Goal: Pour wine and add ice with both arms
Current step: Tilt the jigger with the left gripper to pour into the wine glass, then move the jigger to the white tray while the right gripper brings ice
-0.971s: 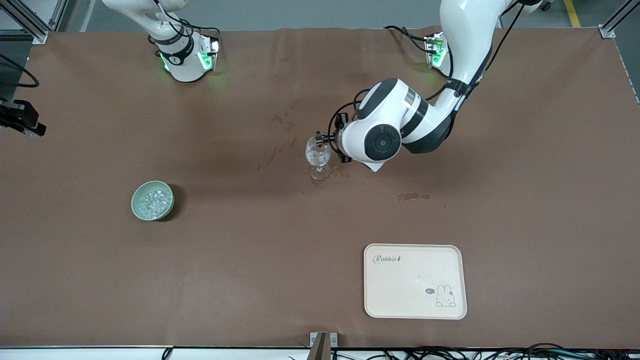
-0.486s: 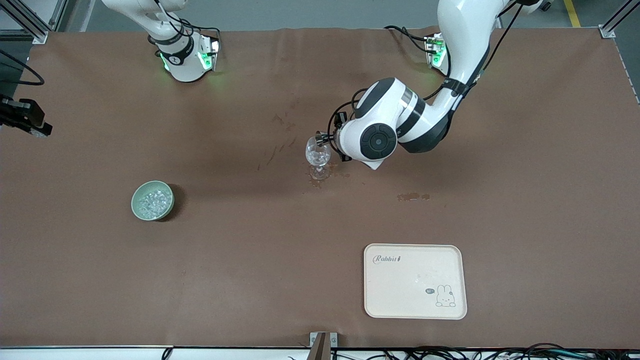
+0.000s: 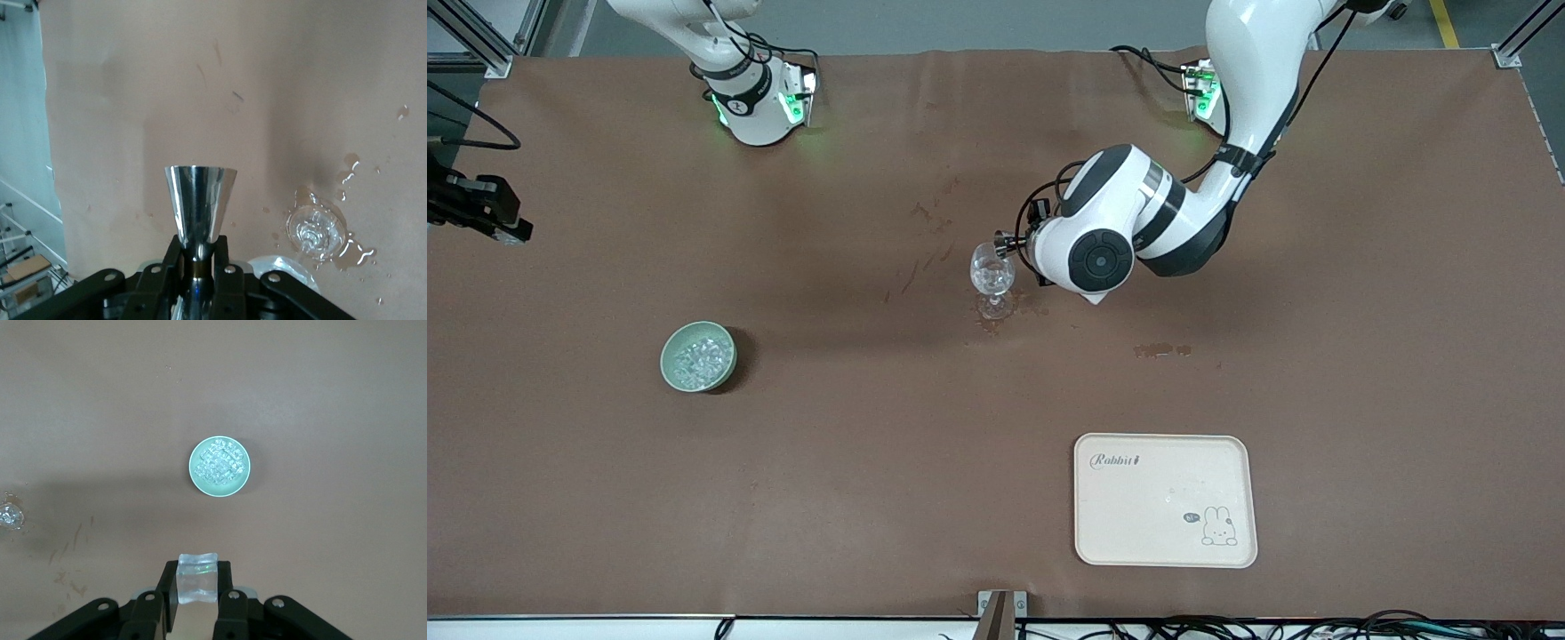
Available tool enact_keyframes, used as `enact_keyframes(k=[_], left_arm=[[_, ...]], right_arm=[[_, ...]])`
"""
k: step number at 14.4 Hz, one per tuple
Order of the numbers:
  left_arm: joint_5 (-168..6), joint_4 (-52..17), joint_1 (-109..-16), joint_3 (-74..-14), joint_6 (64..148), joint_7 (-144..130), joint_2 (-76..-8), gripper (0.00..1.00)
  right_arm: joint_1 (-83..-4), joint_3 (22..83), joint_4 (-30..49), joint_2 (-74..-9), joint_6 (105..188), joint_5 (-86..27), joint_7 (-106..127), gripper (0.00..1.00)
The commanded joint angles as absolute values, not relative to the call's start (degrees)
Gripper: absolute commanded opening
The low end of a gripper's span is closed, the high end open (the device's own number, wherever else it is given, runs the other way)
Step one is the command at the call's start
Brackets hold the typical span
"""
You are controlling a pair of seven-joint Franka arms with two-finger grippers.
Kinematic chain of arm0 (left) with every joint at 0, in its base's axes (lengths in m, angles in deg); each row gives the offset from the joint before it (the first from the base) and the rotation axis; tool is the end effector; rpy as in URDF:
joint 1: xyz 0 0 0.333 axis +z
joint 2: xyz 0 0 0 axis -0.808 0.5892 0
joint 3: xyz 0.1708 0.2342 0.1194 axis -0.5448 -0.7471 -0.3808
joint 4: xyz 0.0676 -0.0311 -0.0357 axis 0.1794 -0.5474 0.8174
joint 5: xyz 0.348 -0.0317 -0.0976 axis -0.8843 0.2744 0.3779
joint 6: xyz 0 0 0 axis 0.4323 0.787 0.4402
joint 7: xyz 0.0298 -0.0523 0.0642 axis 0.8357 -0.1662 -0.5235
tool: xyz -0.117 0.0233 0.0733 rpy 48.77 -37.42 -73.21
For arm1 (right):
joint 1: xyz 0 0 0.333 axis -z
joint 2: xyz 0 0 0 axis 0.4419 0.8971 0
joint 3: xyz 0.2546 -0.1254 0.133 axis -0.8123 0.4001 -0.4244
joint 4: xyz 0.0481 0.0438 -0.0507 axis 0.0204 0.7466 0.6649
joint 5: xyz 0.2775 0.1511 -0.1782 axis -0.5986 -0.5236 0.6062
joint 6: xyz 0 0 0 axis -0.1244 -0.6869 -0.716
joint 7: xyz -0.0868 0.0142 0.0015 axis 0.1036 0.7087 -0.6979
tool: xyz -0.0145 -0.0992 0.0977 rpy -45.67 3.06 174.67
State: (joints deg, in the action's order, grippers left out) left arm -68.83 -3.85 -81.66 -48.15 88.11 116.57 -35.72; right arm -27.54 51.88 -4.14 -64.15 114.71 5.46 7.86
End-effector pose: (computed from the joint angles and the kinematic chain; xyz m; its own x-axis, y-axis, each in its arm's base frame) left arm 0.4533 -0.4361 0.3220 -0.1339 0.9838 -0.1192 0.8462 0.0509 -0.5304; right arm 0.5149 -0.0243 0.6127 0.9994 -0.0151 -0.0314 -0.0162 -0.9993 -0.0351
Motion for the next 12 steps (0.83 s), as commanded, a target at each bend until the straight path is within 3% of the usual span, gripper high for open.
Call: enact_keyframes(k=[1,6,9,12], left_arm=[[-65.2,-2.1,-79.4,-48.2,87.0,108.7,-35.4,0.01],[-57.4,0.0,-72.7,-48.2,87.5,95.1,-34.8,0.01],[-50.8,2.6,-65.5,-48.2,89.8,84.9,-32.6,0.01],[-49.2,2.9,-60.3,-48.2,97.7,78.7,-31.3,0.01]], right_arm=[[-27.5,52.1,-3.5,-65.2,115.2,4.4,7.9,0.01],[-27.9,51.9,-3.5,-65.2,114.6,4.4,7.1,0.01],[-32.9,51.9,-3.4,-65.2,114.4,4.4,1.1,0.01],[-41.4,52.0,-3.5,-65.1,114.9,4.3,-9.4,0.01]])
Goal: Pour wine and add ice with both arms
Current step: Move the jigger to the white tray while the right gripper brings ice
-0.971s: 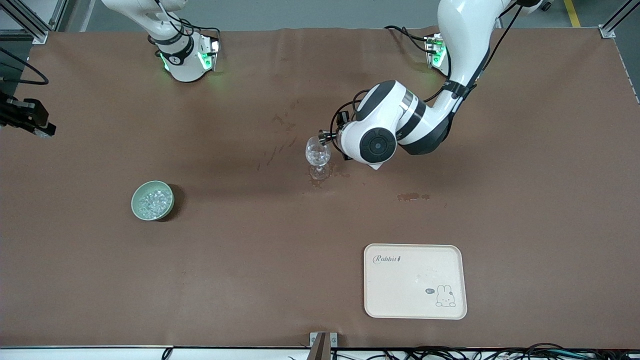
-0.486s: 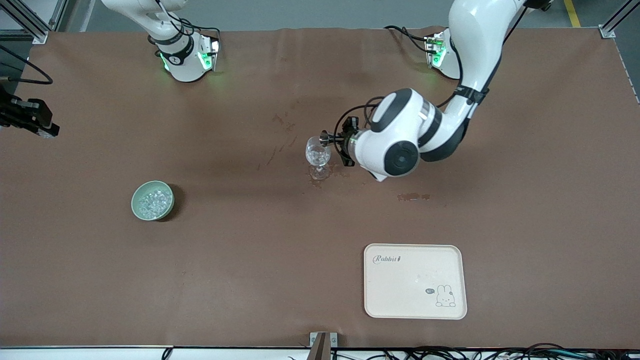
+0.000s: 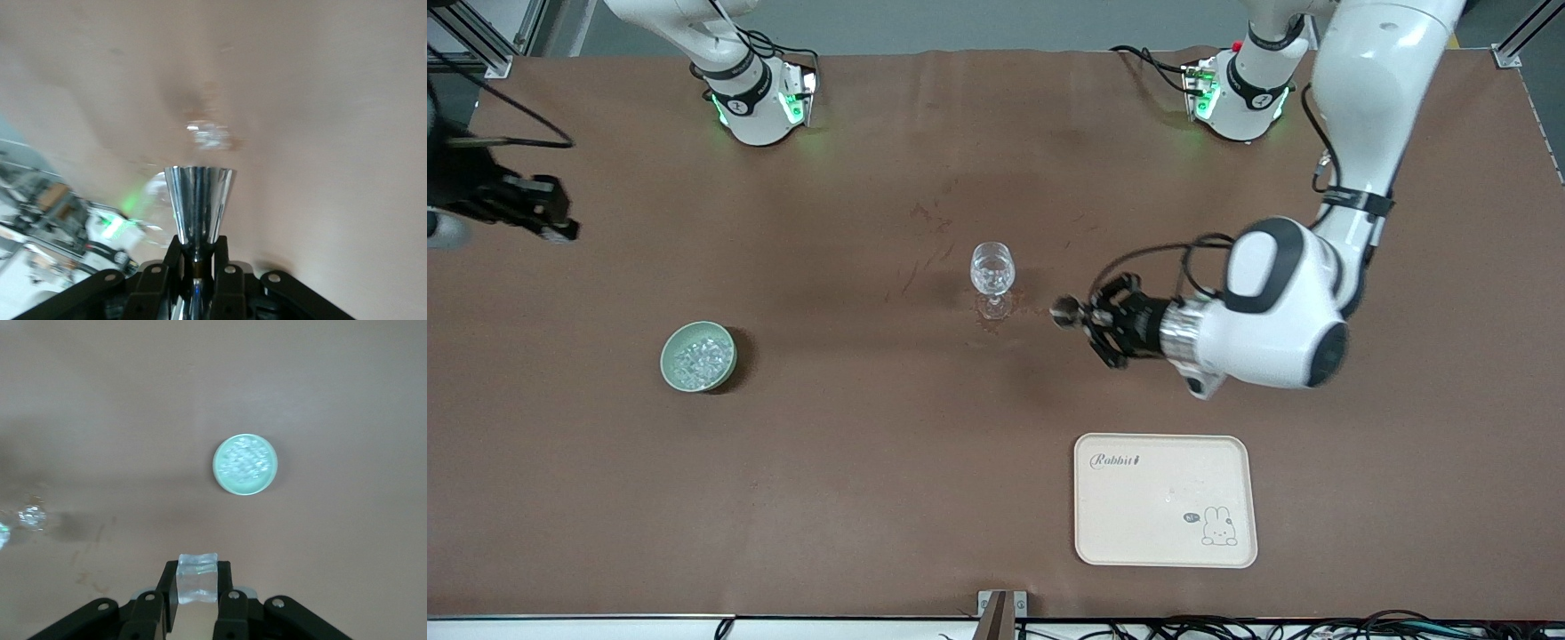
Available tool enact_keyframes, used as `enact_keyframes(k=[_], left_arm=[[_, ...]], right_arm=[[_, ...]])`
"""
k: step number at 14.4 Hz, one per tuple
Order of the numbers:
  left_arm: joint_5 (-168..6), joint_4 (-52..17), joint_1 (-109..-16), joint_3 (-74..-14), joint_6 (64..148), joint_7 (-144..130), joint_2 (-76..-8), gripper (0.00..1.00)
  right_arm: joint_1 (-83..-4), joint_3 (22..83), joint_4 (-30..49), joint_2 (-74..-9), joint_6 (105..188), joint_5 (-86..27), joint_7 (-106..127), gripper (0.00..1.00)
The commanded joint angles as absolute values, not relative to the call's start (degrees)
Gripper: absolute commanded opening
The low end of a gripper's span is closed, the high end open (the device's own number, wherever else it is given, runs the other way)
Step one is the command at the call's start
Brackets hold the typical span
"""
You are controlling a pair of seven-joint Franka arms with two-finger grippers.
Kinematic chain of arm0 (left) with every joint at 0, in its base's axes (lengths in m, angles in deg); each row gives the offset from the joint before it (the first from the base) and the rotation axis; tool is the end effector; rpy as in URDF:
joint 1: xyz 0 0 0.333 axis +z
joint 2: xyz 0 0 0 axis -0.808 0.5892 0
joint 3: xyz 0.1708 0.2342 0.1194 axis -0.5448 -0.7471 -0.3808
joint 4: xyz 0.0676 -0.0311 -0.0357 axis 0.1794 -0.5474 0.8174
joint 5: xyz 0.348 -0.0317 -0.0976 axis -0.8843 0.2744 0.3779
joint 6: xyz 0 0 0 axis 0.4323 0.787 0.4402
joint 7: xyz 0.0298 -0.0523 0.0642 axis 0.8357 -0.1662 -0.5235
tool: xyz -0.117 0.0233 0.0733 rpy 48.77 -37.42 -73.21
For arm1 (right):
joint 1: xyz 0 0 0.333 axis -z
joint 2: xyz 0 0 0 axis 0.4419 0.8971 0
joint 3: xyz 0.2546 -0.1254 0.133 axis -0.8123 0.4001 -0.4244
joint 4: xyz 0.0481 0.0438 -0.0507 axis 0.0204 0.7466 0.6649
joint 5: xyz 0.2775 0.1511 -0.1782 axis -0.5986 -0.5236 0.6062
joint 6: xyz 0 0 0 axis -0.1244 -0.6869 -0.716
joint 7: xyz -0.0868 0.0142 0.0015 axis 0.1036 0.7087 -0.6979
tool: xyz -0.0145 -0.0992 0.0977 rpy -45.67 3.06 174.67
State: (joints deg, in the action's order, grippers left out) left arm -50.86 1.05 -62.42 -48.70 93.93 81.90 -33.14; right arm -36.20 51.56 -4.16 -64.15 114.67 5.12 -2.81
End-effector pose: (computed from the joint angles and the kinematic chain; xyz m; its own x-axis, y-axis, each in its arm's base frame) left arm 0.6075 -0.2902 0.3512 -0.1022 0.7624 -0.6389 0.9415 -0.1332 -0.3095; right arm 0.5122 0.0573 0.6129 0.9983 -0.0439 -0.0386 -0.0452 -0.9984 -0.0346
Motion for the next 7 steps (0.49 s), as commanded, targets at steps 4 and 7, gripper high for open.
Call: enact_keyframes(k=[4,7], left_arm=[[-48.5,4.0,-56.4,-48.2,108.6,71.5,-26.5,0.01],[-43.8,5.3,-55.4,-48.2,113.7,66.1,-22.7,0.01]], right_arm=[[-54.3,52.0,-3.7,-61.7,118.4,4.2,-26.0,0.00],[-60.8,52.0,-3.8,-57.3,120.7,1.6,-32.4,0.00]])
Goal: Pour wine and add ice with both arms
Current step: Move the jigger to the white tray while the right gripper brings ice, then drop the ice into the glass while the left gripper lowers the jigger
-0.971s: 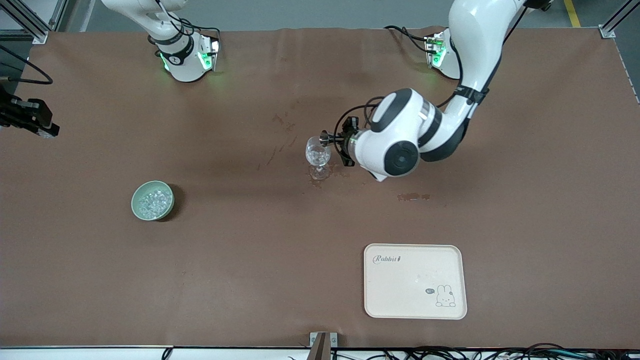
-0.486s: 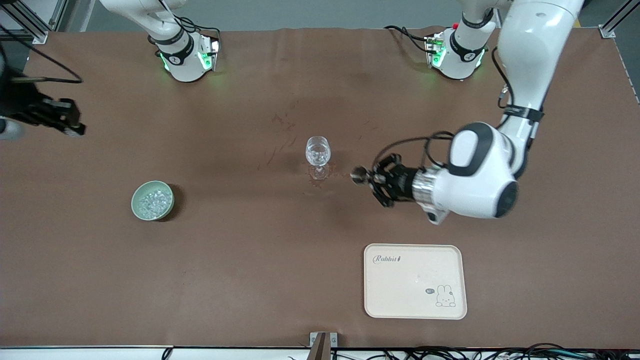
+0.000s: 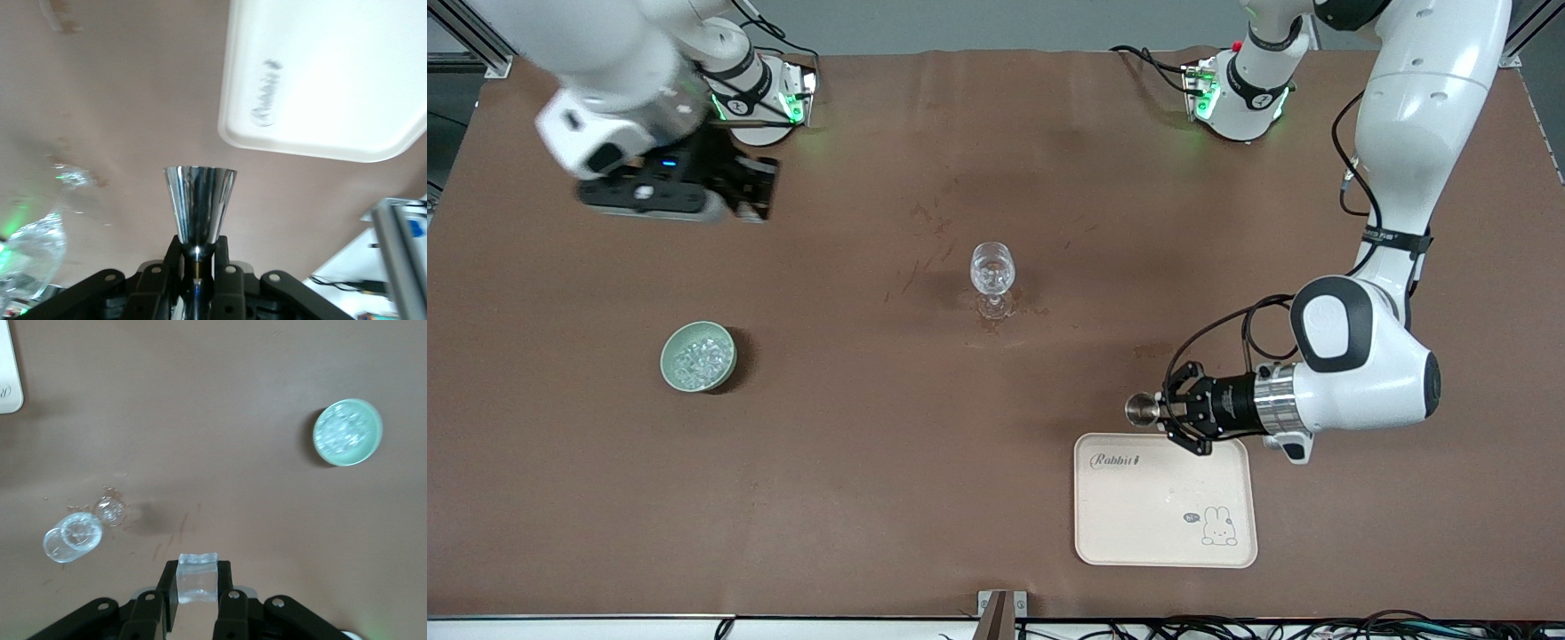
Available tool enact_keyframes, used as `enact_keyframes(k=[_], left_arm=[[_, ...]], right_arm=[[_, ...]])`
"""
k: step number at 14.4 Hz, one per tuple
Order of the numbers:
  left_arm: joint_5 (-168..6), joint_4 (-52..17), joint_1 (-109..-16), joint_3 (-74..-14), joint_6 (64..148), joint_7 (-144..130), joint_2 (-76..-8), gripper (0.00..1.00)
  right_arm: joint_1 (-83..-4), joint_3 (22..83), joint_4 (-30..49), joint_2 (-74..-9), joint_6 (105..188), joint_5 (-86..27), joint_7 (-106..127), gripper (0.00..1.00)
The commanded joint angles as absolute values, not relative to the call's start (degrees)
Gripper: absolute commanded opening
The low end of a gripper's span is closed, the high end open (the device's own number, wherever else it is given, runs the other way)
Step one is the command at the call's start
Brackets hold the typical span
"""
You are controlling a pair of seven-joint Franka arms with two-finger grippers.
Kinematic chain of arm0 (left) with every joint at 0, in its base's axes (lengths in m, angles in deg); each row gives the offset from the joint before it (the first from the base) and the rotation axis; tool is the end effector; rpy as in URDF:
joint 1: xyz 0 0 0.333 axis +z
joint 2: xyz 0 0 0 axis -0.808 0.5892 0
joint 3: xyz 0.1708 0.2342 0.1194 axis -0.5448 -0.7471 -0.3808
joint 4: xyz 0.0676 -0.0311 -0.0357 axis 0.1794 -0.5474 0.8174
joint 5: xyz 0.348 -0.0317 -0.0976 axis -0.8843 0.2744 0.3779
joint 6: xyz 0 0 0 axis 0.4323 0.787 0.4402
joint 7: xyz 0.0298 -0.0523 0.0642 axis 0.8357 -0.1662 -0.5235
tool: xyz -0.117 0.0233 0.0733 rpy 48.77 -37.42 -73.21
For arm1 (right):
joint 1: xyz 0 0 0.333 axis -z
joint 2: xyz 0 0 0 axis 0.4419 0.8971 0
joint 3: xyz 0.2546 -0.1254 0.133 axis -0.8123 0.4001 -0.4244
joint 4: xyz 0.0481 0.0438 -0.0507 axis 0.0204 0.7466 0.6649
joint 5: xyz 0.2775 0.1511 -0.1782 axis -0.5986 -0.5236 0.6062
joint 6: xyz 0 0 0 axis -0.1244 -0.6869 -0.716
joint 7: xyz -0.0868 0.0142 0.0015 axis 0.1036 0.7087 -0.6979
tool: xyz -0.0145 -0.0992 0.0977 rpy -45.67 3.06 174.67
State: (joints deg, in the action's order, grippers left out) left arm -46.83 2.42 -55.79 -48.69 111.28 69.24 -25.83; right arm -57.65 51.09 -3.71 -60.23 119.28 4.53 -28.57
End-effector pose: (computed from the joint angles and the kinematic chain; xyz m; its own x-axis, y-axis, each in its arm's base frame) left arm 0.6867 -0.2032 0.2909 -0.0828 0.7057 -0.7036 0.9965 0.0504 -0.0668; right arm 0.4785 0.2600 0.5800 0.9923 -0.1136 -0.0497 -0.1148 -0.9932 -0.0217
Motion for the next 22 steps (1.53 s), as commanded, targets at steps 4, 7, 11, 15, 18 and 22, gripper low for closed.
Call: enact_keyframes(k=[4,7,11,15,18,22], left_arm=[[-36.7,5.6,-53.0,-48.3,117.6,51.8,-17.3,0.01],[-29.0,5.6,-51.1,-48.3,117.5,41.6,-13.8,0.01],[-25.3,5.5,-49.8,-48.3,117.5,39.7,-12.4,0.01],[-19.6,5.6,-49.2,-48.3,117.2,38.7,-11.2,0.01],[-16.7,5.5,-48.2,-48.2,116.9,37.4,-10.3,0.01],[-12.4,5.5,-46.9,-48.2,114.1,35.5,-9.1,0.01]], right_arm=[[-65.9,52.0,-3.8,-52.0,129.7,-3.3,-43.1,0.00],[-69.3,52.0,-3.8,-47.7,133.1,-3.6,-46.8,0.00],[-73.0,52.0,-3.8,-43.6,136.6,-4.9,-49.8,0.00],[-75.4,52.0,-3.5,-41.7,136.7,-5.2,-49.9,0.01],[-75.9,52.0,-3.8,-39.8,137.3,-5.1,-50.0,0.01],[-76.8,52.1,-3.9,-38.3,138.0,-5.1,-51.1,0.02]])
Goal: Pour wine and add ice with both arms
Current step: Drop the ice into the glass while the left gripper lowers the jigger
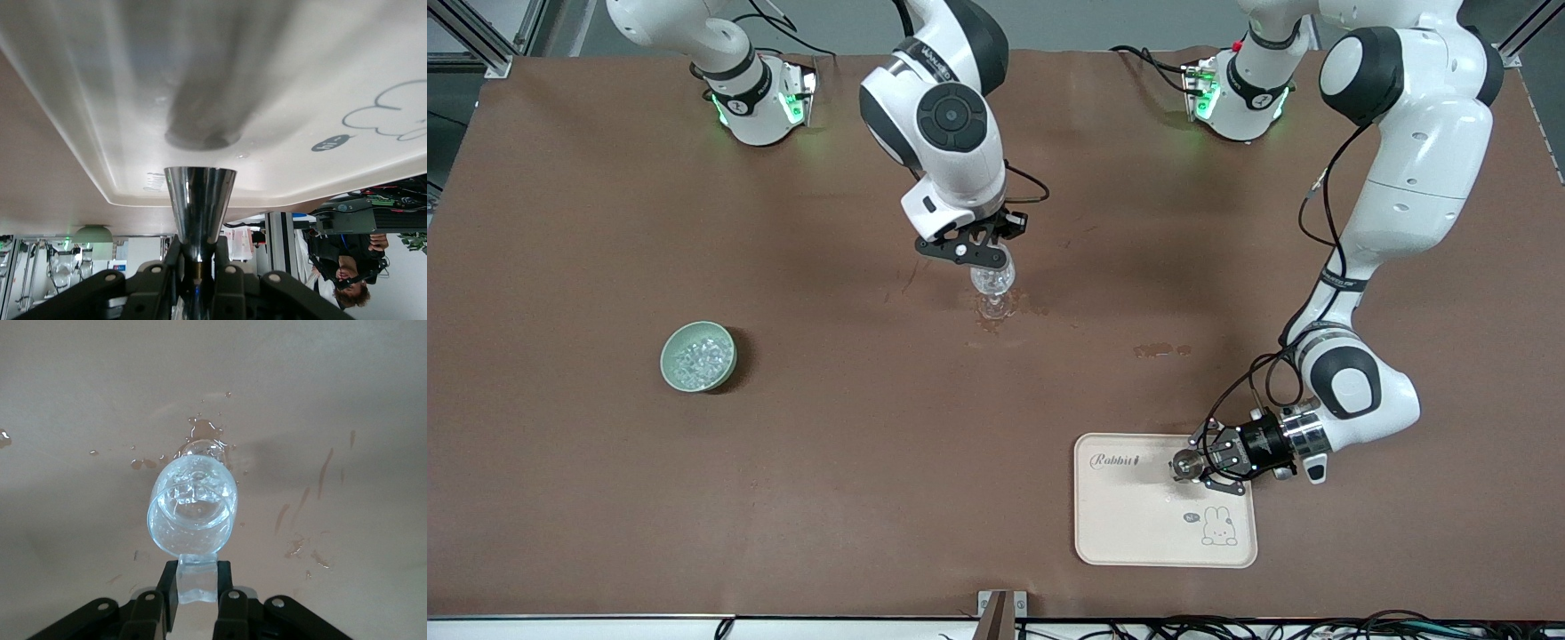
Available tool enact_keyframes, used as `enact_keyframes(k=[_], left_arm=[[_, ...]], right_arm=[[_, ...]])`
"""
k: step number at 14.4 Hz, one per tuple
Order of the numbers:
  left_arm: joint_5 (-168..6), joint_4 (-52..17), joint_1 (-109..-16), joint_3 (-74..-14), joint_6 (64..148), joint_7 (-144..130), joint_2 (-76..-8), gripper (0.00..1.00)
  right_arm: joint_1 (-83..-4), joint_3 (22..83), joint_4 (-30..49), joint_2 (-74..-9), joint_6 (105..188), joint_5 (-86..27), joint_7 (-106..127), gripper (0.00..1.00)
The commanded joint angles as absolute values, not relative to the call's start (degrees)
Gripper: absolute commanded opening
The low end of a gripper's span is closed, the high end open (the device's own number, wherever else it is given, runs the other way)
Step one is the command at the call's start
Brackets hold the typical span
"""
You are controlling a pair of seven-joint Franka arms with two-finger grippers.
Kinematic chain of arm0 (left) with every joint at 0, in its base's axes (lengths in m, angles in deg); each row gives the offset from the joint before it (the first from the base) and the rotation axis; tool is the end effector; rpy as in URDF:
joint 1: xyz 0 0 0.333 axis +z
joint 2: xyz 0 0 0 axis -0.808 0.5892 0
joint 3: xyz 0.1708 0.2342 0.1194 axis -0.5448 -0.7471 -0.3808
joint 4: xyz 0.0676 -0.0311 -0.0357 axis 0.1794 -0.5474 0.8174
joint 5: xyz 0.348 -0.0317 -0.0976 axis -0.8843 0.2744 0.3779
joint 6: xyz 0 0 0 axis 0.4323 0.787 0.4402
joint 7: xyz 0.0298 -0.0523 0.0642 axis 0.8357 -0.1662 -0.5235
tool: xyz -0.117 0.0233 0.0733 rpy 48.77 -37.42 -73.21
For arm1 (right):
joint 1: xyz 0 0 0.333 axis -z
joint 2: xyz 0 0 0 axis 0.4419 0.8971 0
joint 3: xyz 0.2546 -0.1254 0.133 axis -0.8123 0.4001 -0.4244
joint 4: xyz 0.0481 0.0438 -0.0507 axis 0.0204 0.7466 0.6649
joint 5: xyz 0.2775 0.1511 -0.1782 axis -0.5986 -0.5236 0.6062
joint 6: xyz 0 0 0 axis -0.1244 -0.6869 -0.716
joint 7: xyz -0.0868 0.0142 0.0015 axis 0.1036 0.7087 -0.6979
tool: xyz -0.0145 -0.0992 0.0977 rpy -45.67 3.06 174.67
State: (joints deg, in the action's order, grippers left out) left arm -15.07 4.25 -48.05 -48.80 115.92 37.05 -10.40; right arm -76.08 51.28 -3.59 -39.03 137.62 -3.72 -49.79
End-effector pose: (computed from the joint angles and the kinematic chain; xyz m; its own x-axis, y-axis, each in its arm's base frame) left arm 0.7124 -0.1143 0.1432 -0.0771 0.4053 -0.9109 0.9644 0.2623 0.0351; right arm 0.4313 0.4831 0.3838 0.9607 -0.2182 -0.1716 -0.2244 -0.9744 -0.0169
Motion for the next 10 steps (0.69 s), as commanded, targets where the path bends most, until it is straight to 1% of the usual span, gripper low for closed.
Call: enact_keyframes(k=[1,8,10], left_arm=[[-11.8,5.5,-46.8,-48.2,113.7,34.9,-8.8,0.01],[-9.2,5.4,-46.6,-48.2,112.0,34.3,-7.9,0.01],[-8.9,5.3,-46.4,-48.3,110.7,32.7,-7.4,0.01]], right_arm=[[-76.8,52.1,-4.0,-38.3,138.0,-5.1,-51.2,0.02],[-76.8,52.1,-5.2,-37.0,138.9,-5.1,-51.8,0.05],[-76.8,52.1,-5.2,-36.9,138.9,-5.1,-51.8,0.10]])
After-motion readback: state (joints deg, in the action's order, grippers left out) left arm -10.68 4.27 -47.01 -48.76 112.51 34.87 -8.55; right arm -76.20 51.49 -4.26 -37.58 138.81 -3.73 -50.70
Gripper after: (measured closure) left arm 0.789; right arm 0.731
